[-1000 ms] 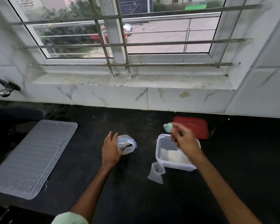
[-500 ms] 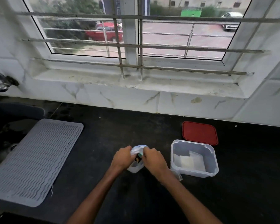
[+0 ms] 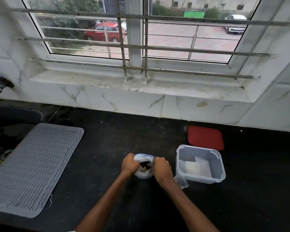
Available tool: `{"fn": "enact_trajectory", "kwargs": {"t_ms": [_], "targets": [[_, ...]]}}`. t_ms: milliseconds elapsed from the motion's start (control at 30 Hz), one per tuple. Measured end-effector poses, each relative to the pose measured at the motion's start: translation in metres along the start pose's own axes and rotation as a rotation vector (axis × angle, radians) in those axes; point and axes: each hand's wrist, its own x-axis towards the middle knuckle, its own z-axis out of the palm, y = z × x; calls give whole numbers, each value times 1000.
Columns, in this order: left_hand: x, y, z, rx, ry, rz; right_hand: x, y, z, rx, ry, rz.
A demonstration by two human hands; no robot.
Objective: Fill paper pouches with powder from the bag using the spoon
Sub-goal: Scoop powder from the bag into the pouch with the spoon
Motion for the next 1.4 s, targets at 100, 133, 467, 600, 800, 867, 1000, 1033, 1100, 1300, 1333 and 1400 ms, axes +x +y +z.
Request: {"fn": "enact_trajectory", "kwargs": {"t_ms": [100, 133, 467, 600, 800, 867, 1000, 1033, 1100, 1300, 1333, 1400], "targets": [[-1, 4, 6, -297, 17, -83, -3, 1, 2, 90, -14, 77], [-2, 5, 7, -357, 1, -111, -4, 1, 1, 126, -17, 96], [-9, -1, 3, -253, 24, -7, -4, 12, 13, 646, -99, 254], [-11, -6, -2, -270, 101, -11, -13, 5, -2, 822, -111, 312], [-23, -12, -10, -245, 163, -7, -19, 4, -21, 989, -201, 380], [-28, -13, -10, -229, 130, 19, -22, 5, -24, 1007, -237, 372], [-40, -17, -14, -221, 91, 78, -28, 6, -31, 1007, -288, 319], [-44, -18, -15, -213, 93, 96, -30, 8, -34, 1013, -295, 305], [-54, -17, -16, -196, 108, 136, -34, 15, -42, 1027, -306, 287], [-92, 1, 2, -193, 445, 369, -46, 43, -69, 1056, -286, 288], [-101, 6, 9, -191, 486, 411, -49, 49, -75, 1073, -276, 276], [-119, 16, 28, -138, 495, 488, -58, 63, -88, 1105, -249, 249]]}}
